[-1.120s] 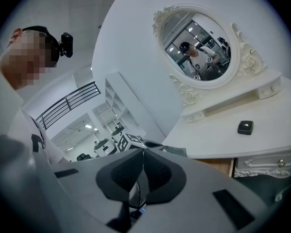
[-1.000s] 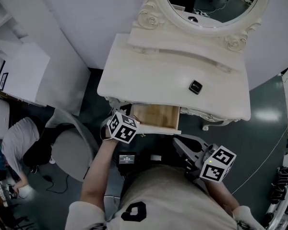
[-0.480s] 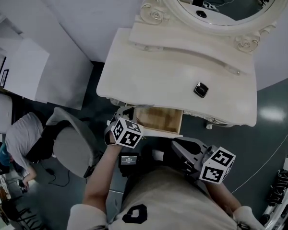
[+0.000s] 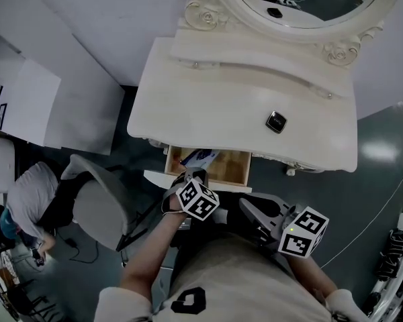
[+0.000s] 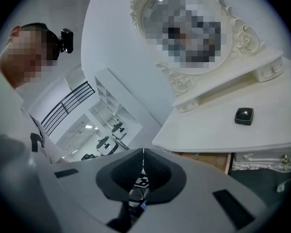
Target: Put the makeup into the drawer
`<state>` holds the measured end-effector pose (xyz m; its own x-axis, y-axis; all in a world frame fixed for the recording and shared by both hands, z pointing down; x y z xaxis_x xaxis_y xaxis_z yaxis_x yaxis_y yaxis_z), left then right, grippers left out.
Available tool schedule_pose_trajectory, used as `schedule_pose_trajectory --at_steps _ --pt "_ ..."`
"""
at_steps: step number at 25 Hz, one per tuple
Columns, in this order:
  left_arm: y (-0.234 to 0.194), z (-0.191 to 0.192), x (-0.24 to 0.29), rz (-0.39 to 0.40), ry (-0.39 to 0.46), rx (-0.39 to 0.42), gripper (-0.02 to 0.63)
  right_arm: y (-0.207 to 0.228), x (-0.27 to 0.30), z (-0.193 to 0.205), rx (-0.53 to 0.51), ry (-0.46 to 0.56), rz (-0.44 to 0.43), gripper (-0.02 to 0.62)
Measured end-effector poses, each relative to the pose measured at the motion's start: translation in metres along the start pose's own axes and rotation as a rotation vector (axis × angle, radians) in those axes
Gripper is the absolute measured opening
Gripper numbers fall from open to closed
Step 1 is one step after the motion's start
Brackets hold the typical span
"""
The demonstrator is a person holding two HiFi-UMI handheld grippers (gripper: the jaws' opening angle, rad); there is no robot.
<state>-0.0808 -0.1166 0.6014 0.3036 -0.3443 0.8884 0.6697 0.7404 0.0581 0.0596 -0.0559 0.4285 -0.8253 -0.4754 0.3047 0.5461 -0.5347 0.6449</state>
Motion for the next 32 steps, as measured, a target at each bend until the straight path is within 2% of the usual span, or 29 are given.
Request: schedule_pose_trajectory --at_steps 5,8,17,25,32 --pt "0.021 0.003 0.005 0.146 -0.047 -0.037 0.054 0.0 -0.005 0.005 -0.012 -0.001 0.013 0.026" --pt "0.026 0.003 0.005 0.193 -0.05 -0.07 0.054 -0.002 -0.007 0.006 -0.016 0.0 0.013 0.026" --pt "0.019 -0.009 0.013 0.152 -0.032 -0.085 0.054 -0.004 -0.014 0.011 -0.019 0.007 0.024 0.026" --pt "0.013 -0.017 0.032 0.117 -0.081 -0.003 0.054 0.002 -0.019 0.011 -0.012 0.012 0.036 0.026" --pt "-0.008 -0.019 0.042 0.08 -0.117 0.005 0.054 0.009 -0.024 0.01 -0.007 0.009 0.053 0.028"
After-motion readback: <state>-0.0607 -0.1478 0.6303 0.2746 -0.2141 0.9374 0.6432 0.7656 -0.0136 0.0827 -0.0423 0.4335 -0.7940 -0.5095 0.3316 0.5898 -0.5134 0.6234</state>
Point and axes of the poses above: the fingertips, and each gripper's own axes: x forward along the fingers, y to its right, z out of its underside, the point moved 6 cm from there along -x, backward along the fingers, and after that the axes turned 3 degrees about -x, right-handed, at the moved point
